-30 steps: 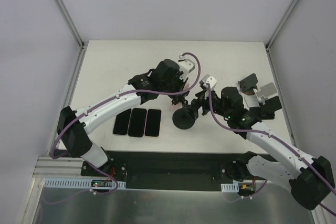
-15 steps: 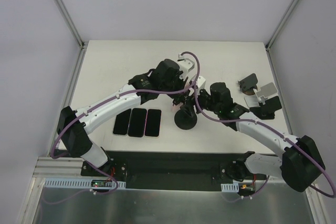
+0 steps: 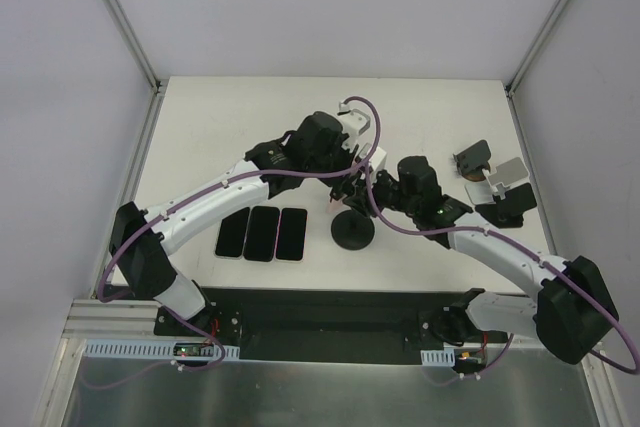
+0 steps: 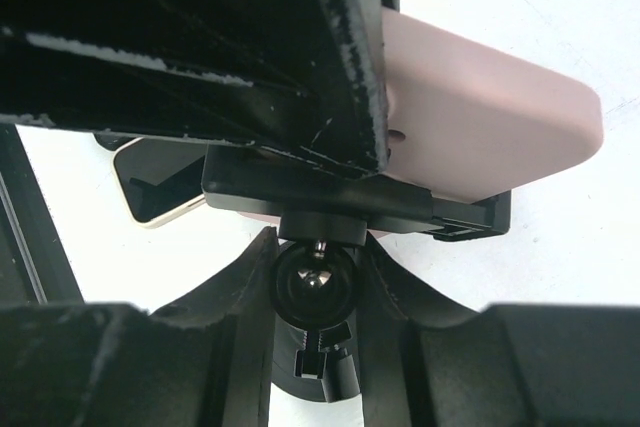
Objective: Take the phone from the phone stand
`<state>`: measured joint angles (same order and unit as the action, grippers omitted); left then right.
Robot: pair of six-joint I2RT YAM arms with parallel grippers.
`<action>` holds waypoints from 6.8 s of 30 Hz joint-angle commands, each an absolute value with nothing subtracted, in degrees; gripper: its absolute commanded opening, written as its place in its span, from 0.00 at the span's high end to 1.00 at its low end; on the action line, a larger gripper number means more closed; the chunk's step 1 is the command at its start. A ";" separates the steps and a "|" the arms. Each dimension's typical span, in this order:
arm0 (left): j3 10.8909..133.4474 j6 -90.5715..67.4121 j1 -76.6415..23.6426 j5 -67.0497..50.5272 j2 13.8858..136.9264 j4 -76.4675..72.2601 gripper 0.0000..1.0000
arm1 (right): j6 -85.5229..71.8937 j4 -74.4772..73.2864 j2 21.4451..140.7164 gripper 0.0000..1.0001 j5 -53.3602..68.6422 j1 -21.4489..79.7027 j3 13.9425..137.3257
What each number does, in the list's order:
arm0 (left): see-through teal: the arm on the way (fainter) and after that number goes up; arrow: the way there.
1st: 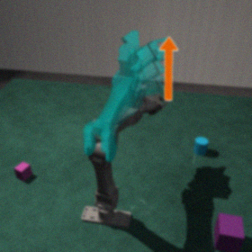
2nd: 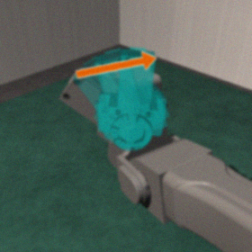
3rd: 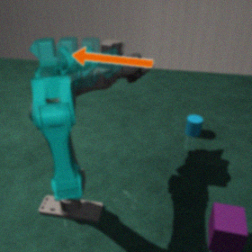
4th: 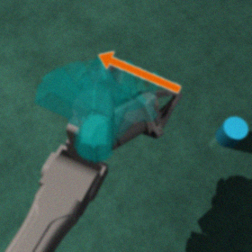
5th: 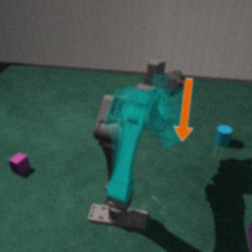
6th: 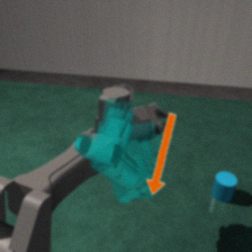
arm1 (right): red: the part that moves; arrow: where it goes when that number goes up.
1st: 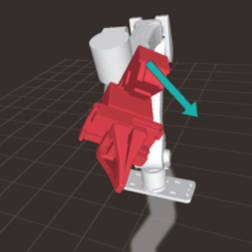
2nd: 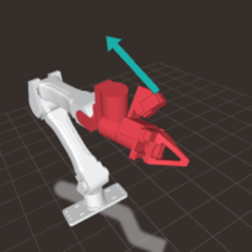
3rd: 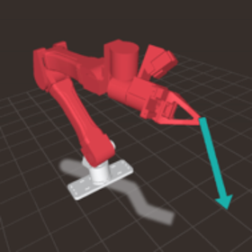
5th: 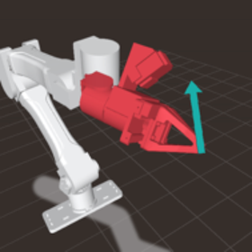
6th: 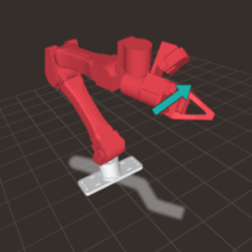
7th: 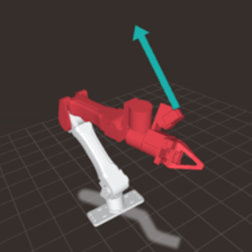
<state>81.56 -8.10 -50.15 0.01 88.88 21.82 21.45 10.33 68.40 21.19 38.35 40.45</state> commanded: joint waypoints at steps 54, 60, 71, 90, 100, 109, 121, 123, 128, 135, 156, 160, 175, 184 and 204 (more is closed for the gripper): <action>61.44 -7.03 -34.89 3.60 59.42 9.14 1.00 | 21.98 3.42 59.23 0.99 1.50 26.47 42.18; 55.99 -7.29 -34.81 5.36 53.18 10.19 1.00 | 20.04 11.14 69.59 0.99 0.35 17.15 50.17; 48.61 -11.69 -34.81 5.54 44.48 12.74 1.00 | 19.07 19.51 94.82 0.99 -5.97 8.44 70.21; 49.30 -11.51 -34.89 6.68 47.54 13.01 1.00 | 21.80 17.84 99.76 0.80 -12.66 -1.14 73.22; 52.56 -11.95 -34.81 6.68 51.50 12.22 1.00 | 20.74 13.28 93.61 0.04 -7.12 -1.23 74.09; 57.74 -23.28 -34.89 15.20 56.51 12.13 1.00 | 19.43 3.96 78.85 0.04 -4.66 2.28 72.52; 64.33 -46.74 -34.89 18.81 65.47 14.50 1.00 | 17.14 6.85 60.13 0.04 2.72 32.12 51.98; 64.51 -50.09 -34.89 18.02 66.18 14.94 1.00 | 18.72 10.27 58.54 0.04 1.24 36.72 48.62; 64.42 -57.11 -34.89 16.00 67.67 15.99 1.00 | 19.86 15.46 60.98 0.04 -2.72 48.06 44.39; 65.13 -62.40 -34.89 10.21 69.87 18.02 1.00 | 25.47 17.31 70.65 0.04 -6.06 56.68 49.20; 63.36 -63.37 -34.89 8.00 66.53 18.90 1.00 | 37.53 26.63 91.84 0.42 -29.97 66.62 59.85; 63.81 -60.92 -34.89 8.79 66.27 18.90 0.98 | 37.18 26.37 90.62 0.75 -30.14 66.62 59.41; 57.40 -32.05 -34.89 19.15 54.94 4.15 0.04 | 25.85 14.51 82.80 0.99 -29.27 65.22 58.27; 37.02 -8.10 -34.98 18.47 39.04 -11.50 0.01 | -8.32 5.63 75.15 0.99 -14.71 52.83 51.95; 20.65 12.47 -34.80 24.69 37.44 -22.24 0.01 | -51.76 36.73 87.26 0.99 3.16 46.76 35.77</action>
